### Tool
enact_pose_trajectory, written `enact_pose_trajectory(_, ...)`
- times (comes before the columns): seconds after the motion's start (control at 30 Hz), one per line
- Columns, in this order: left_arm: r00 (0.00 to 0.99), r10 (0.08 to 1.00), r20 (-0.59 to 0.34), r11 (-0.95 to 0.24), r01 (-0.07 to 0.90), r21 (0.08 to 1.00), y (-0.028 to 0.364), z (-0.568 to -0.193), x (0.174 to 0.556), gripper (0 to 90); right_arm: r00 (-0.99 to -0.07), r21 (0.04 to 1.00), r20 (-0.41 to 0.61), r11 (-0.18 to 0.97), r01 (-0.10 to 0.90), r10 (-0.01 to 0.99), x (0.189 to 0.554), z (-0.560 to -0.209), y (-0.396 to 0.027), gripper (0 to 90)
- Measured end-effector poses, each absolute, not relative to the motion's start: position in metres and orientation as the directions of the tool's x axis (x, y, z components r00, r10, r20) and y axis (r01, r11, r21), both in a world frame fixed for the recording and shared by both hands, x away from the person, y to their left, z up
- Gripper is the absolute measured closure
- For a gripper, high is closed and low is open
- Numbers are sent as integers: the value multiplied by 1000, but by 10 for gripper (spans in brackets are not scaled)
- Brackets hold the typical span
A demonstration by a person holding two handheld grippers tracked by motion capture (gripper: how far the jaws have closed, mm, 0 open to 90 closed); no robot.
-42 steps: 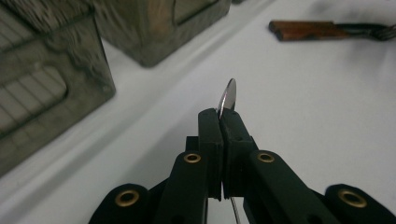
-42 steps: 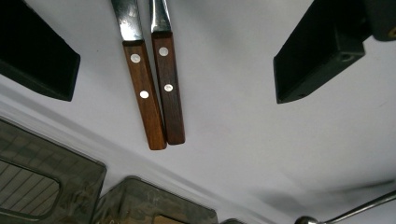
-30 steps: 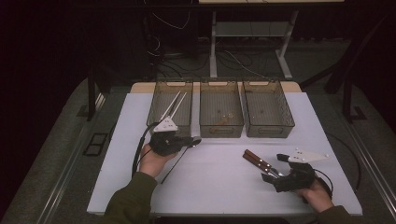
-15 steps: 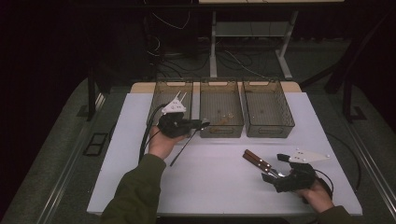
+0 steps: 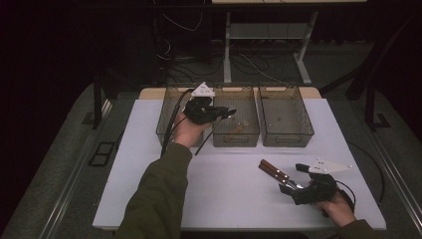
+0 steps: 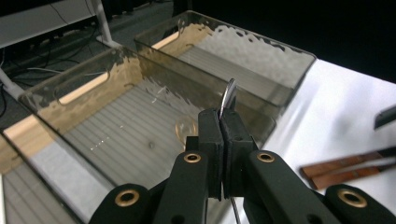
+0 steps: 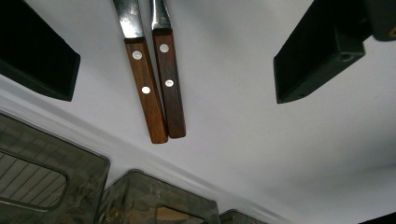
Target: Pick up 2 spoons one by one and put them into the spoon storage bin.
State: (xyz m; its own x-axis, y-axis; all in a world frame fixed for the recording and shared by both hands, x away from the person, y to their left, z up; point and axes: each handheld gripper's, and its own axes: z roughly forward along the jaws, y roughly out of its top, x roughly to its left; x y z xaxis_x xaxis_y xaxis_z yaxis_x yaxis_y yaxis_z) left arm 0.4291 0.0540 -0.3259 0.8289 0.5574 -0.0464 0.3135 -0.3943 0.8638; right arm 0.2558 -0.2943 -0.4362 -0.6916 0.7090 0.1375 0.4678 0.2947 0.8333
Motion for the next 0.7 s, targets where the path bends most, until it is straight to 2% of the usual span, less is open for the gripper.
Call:
enact_pose_trajectory(0.47, 807, 590, -27, -387, 311, 868, 16, -319, 477, 885, -689, 835, 141, 289, 469, 711, 257, -436, -295, 7)
enact_pose_trajectory(0.7, 796, 605, 20, -433, 308, 847, 3, -325, 499, 885, -696, 838, 143, 288, 463, 703, 257, -436, -294, 7)
